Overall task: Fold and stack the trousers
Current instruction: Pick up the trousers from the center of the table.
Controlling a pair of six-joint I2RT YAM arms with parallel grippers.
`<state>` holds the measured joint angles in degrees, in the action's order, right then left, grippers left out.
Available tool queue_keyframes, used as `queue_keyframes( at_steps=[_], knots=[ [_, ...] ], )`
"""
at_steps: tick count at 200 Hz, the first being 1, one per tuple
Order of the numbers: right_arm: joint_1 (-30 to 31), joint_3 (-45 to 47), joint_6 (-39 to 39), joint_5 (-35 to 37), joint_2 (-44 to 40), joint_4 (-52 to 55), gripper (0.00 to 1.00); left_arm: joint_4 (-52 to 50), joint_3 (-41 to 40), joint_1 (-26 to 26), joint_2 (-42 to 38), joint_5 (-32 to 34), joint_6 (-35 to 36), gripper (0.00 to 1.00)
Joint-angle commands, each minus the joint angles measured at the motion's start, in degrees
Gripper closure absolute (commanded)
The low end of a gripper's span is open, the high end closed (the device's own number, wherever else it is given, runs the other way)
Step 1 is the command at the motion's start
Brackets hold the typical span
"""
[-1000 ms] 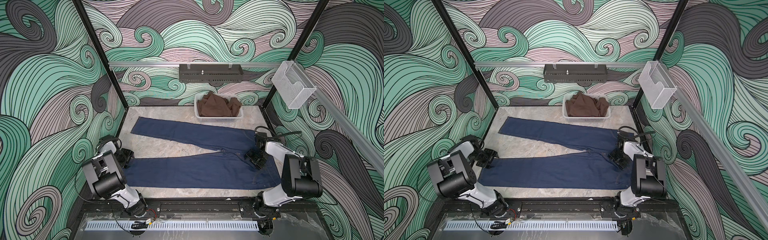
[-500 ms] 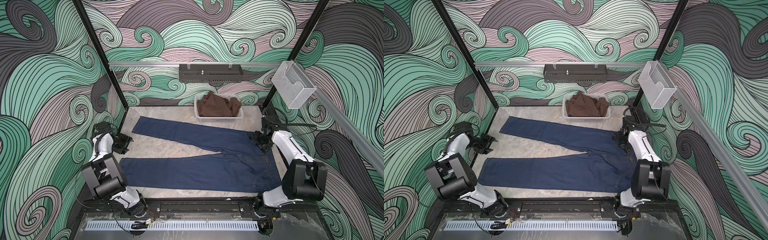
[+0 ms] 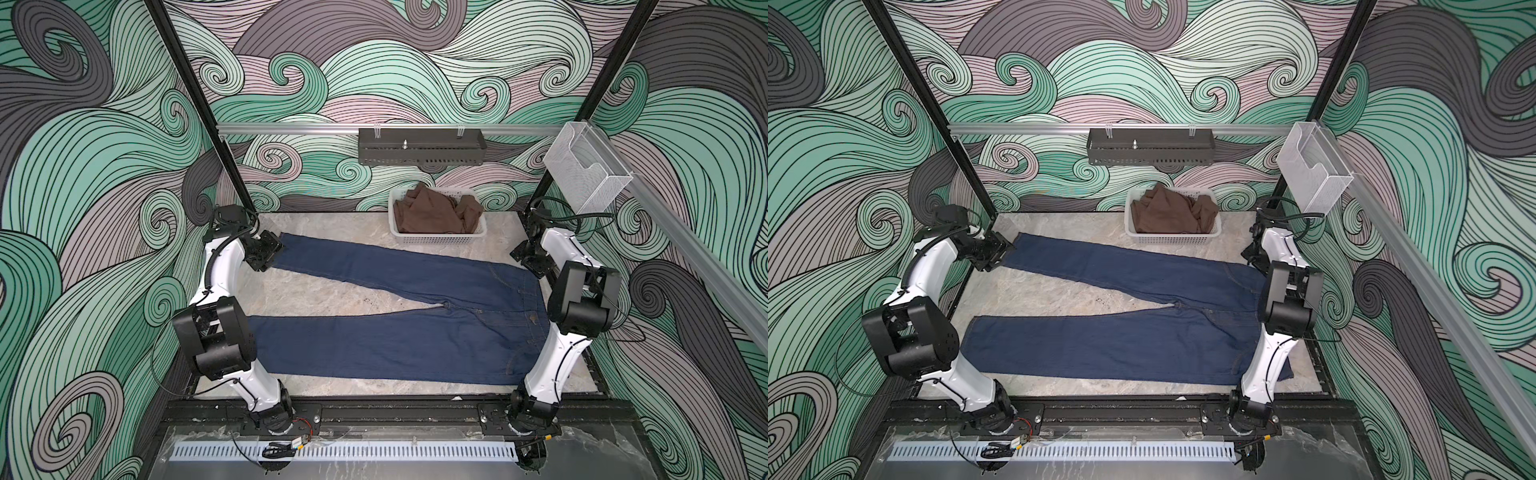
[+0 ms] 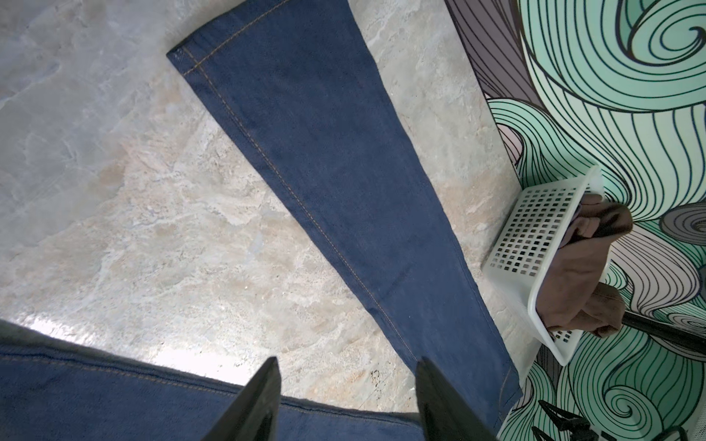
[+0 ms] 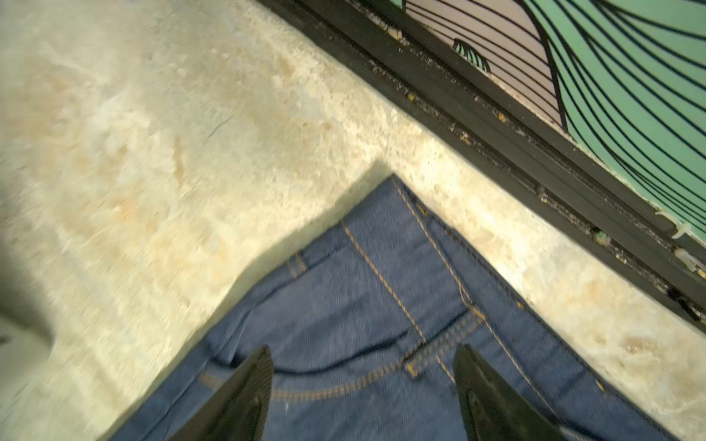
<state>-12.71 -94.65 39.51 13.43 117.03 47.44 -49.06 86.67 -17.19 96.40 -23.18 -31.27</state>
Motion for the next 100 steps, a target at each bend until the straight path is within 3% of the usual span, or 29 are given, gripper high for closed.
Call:
queue_keyframes(
  at_steps=[1,100],
  knots=[
    [-0.75,-2.59,2.55,3.78,3.32,1.87,0.24,-3.58,4.58,0.54,2.29,-0.55,1.9,0.41],
    [-4.62,-9.57,10.31,4.42,12.57,3.19,0.25,-5.03,10.32,2.84,4.88,1.1,2.0,0.41]
  ],
)
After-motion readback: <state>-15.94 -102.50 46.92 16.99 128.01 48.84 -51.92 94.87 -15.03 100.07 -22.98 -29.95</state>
